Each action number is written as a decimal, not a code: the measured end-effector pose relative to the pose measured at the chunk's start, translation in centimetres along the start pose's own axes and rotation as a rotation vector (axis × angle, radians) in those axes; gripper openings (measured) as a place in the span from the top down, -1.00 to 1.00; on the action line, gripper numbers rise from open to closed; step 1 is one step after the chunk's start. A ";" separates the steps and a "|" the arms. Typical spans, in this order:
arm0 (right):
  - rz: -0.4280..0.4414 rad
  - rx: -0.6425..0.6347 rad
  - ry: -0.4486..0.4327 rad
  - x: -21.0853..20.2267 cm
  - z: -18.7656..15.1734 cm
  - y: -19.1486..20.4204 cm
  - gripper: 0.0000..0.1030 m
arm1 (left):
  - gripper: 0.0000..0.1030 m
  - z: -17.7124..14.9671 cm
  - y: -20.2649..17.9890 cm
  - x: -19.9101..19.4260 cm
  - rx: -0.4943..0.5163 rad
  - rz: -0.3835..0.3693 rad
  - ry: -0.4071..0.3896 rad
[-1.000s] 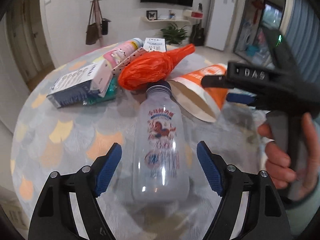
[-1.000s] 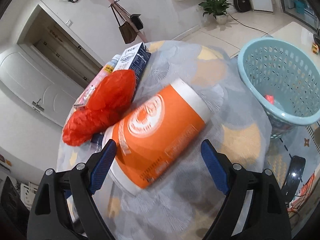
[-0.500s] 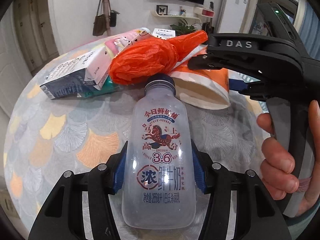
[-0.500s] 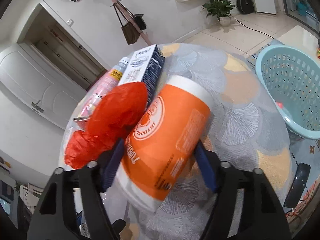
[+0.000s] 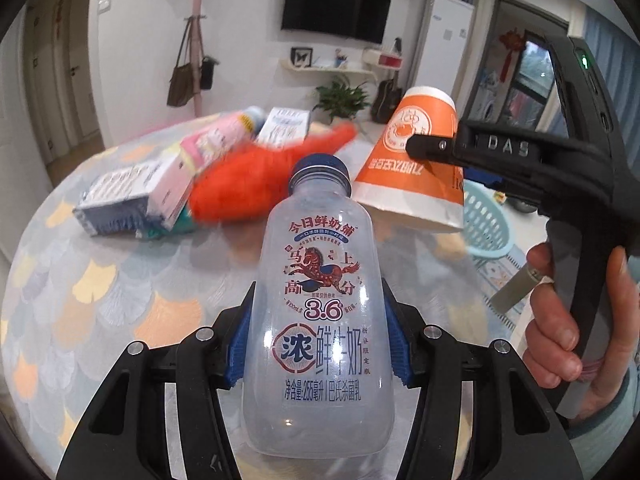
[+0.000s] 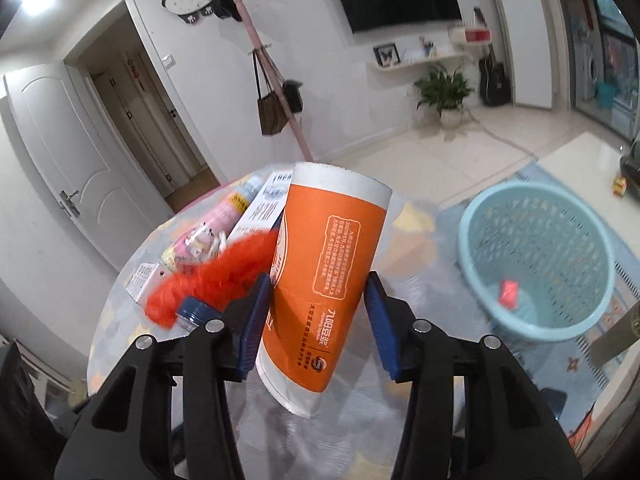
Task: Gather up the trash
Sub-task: 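Grasp the clear milk bottle with the left tool while the right grasps the orange cup, then carry the bottle and cup into the basket, opening both tools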
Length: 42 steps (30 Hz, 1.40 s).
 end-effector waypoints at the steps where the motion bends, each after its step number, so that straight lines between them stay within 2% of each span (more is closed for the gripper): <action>1: -0.006 -0.005 -0.014 -0.5 0.3 -0.2 0.14 | -0.03 0.5 -0.3 -0.4 0.003 -0.010 -0.016; 10: -0.118 -0.034 -0.153 -6.4 3.2 -3.8 0.14 | -0.03 5.2 -4.7 0.3 0.032 -0.077 -0.076; 20: -0.242 0.047 -0.219 -9.8 4.8 -12.9 0.14 | -0.03 10.3 -12.5 3.8 0.100 -0.149 -0.075; 25: -0.299 0.101 -0.210 -9.8 4.4 -17.8 0.14 | -0.03 12.0 -16.8 7.2 0.128 -0.198 -0.033; 32: -0.386 0.181 -0.154 -8.0 3.0 -24.0 0.12 | -0.03 12.3 -21.6 12.1 0.181 -0.221 0.049; 38: -0.411 0.228 -0.104 -6.4 2.1 -27.5 0.08 | -0.03 11.9 -23.8 14.8 0.220 -0.237 0.105; 42: -0.408 0.258 -0.101 -6.4 1.8 -28.8 0.07 | -0.04 12.0 -24.0 15.7 0.230 -0.238 0.119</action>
Point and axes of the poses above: each gripper's, at about its wrist camera, not at the fingertips, and x roughly the way its jaws point, y to its left, z to its top, the point moved 5 cm from there along x, roughly the way its jaws point, and after that the axes turned 14 degrees about z, right-handed, at the moved point
